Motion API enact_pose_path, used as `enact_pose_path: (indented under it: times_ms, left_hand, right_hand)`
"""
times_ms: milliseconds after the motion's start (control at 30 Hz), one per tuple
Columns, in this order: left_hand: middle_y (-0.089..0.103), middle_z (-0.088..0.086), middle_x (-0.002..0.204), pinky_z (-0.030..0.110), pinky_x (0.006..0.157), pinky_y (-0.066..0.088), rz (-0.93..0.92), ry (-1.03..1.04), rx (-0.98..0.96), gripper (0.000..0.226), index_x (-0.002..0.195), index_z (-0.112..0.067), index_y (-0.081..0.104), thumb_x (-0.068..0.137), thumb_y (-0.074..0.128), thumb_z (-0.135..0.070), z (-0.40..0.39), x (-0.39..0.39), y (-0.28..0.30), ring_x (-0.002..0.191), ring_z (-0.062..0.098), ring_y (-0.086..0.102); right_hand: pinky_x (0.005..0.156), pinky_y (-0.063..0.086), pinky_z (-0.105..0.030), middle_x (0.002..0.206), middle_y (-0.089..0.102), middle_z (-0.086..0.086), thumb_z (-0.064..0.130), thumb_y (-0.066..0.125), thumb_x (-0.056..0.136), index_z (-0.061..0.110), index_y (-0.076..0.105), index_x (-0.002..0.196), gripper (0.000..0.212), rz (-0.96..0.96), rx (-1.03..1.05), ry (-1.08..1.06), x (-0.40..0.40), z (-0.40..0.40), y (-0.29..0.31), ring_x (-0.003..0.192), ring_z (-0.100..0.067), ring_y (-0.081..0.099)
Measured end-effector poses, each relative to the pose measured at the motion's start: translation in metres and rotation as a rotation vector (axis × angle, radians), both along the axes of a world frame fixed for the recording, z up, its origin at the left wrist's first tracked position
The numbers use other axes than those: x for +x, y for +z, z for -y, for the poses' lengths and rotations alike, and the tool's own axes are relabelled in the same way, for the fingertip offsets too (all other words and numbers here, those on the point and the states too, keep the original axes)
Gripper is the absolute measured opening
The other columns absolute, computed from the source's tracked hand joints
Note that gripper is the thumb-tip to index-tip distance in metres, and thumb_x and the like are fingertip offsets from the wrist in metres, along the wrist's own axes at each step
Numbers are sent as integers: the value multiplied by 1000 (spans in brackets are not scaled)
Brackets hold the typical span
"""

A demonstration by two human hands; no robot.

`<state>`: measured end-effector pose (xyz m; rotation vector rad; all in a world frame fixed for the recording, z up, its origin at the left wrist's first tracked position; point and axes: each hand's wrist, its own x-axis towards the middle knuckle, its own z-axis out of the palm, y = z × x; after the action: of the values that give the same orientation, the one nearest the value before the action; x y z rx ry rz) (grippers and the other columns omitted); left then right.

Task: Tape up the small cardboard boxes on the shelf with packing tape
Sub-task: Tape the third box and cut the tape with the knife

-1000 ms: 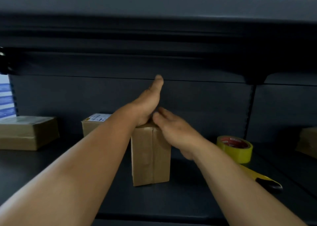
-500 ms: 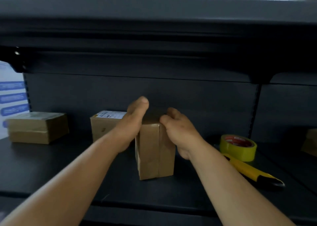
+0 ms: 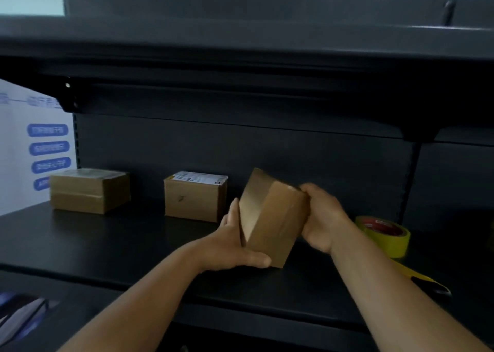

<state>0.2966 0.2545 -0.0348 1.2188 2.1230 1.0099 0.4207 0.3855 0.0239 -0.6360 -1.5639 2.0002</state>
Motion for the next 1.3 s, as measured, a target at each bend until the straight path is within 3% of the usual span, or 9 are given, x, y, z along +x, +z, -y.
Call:
enact_pose_path:
  times_ms: [267,467,533,667,767,933,1067,1167,1300]
  left_hand:
    - [6,-10,153,30,101,32,-21,49,245,102,148,-45,-11,79,63,-58,-12,14,15,129,13,27]
    - [52,8,137,41,103,44,616,77,651,103,145,-16,32,59,84,-38,-28,7,16,120,23,54]
    - [59,3,128,33,98,45,581,-27,592,80,136,-23,42,64,77,-20,-28,9,14,117,20,55]
    - [52,-6,130,30,92,48,382,-28,562,90,133,-46,33,71,76,2,-29,9,14,118,15,51]
    - [49,-10,134,39,104,43,245,-27,499,109,140,-54,16,64,85,-14,-32,7,15,123,12,47]
    - [45,-7,135,40,102,45,56,32,482,102,134,-53,32,50,88,-48,-47,-2,21,123,14,49]
    - [41,-9,130,33,99,44,21,140,489,88,138,-47,29,66,80,-41,-61,-11,24,116,10,47]
    - [50,-8,131,24,89,44,34,140,476,68,140,-41,30,84,68,-36,-74,-13,26,112,7,52]
    - [25,1,140,29,95,41,-28,214,366,71,149,-36,14,92,56,-39,-93,-12,24,109,14,44]
  right_hand:
    - [71,55,-37,94,67,-10,19,37,102,12,62,97,26,28,-70,-177,14,-24,-5,85,-24,63]
    - [78,51,-37,87,68,-11,12,31,101,10,64,86,37,-86,-77,-111,23,-43,-12,81,-23,61]
    - [79,55,-42,94,72,-11,15,36,101,15,68,97,32,-81,-58,-104,24,-48,-15,87,-27,67]
    - [84,54,-50,95,74,-16,15,45,98,14,68,98,23,-45,-98,-137,25,-50,-14,89,-34,70]
    - [84,54,-51,86,74,-16,16,45,98,11,67,94,24,-4,-87,-187,22,-49,-9,85,-35,70]
    - [83,54,-44,80,70,-9,34,48,97,22,67,82,27,40,-49,-284,17,-50,-1,84,-27,66]
    - [91,44,-31,96,64,-4,53,40,95,21,57,103,38,37,15,-193,7,-60,-5,94,-19,59]
    - [77,45,-28,109,61,-3,47,39,98,25,55,120,35,101,87,-138,-3,-61,-7,95,-17,57]
    - [82,42,-32,134,48,-2,35,35,101,35,35,143,41,127,169,-222,-13,-76,-12,109,-19,50]
